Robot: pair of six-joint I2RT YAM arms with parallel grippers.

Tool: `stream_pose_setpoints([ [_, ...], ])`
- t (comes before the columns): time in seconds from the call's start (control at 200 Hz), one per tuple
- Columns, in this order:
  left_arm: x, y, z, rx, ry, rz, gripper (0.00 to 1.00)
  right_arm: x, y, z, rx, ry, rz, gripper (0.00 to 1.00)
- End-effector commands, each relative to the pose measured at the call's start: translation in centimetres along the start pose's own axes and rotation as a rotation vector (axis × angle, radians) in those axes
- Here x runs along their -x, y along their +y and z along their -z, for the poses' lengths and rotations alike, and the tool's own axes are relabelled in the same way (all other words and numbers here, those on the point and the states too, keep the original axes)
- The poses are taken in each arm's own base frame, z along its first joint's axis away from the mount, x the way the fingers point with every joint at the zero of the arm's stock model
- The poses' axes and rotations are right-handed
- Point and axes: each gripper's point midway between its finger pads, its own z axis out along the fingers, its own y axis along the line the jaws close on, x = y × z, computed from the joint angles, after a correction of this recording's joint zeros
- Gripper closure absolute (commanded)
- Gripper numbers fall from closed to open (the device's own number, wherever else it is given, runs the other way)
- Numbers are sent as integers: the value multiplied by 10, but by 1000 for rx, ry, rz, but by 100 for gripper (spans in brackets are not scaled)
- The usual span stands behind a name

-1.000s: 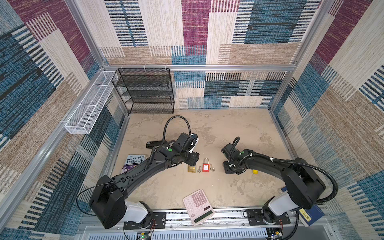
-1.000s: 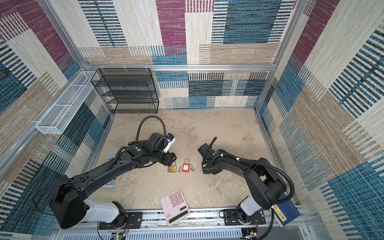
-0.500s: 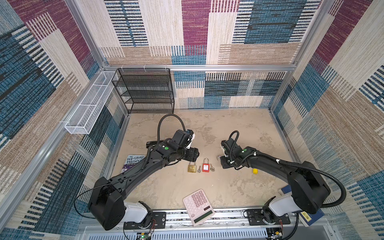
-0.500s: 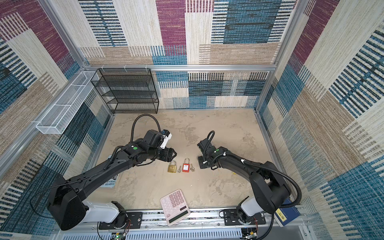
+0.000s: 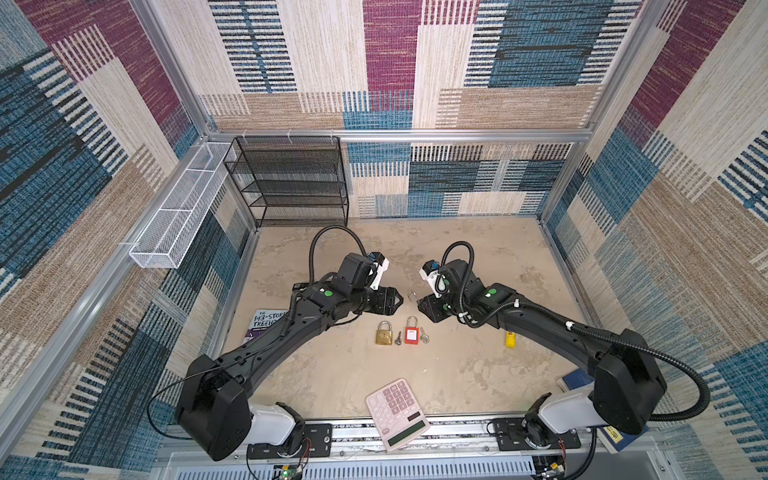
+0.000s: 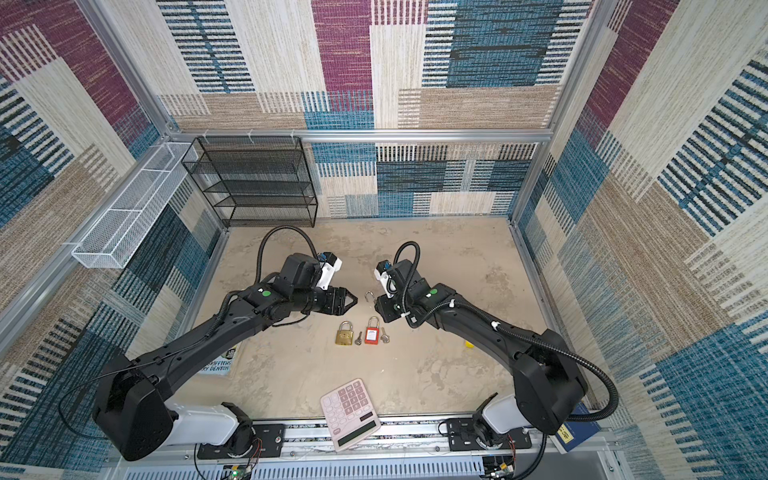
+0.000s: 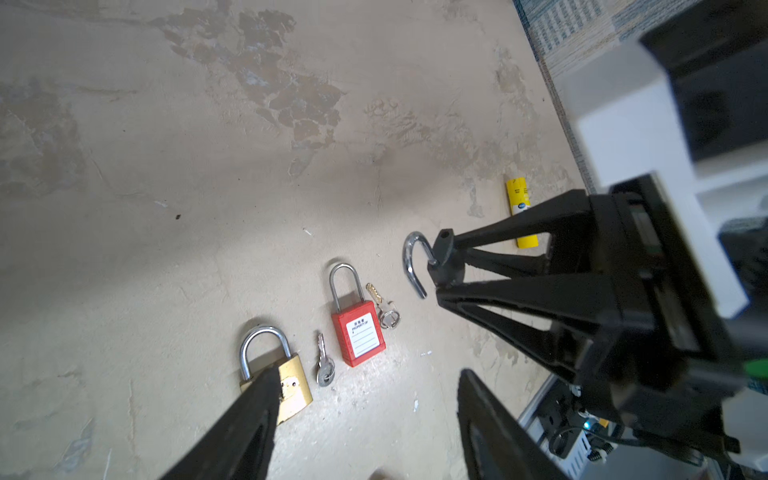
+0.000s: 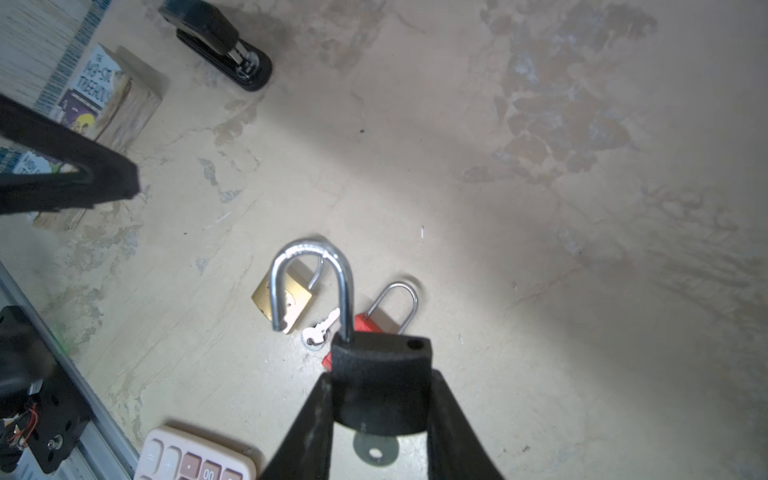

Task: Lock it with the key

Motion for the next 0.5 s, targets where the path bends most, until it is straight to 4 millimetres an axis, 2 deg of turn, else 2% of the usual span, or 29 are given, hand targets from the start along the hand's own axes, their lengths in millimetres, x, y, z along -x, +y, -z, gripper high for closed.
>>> stream_pose_setpoints([
  [0.0, 13, -15, 1, -79, -31, 39, 33, 22, 17, 8, 50, -90, 59, 75],
  [0.255, 18, -23, -3, -132, -35, 79, 38, 36, 31, 19, 78, -157, 116, 75],
  [0.431, 22, -26, -5, -161, -45, 107, 46, 39, 37, 22, 95, -171, 126, 75],
  [0.496, 23, -28, -5, -173, -46, 109, 52, 39, 39, 23, 101, -176, 131, 75],
])
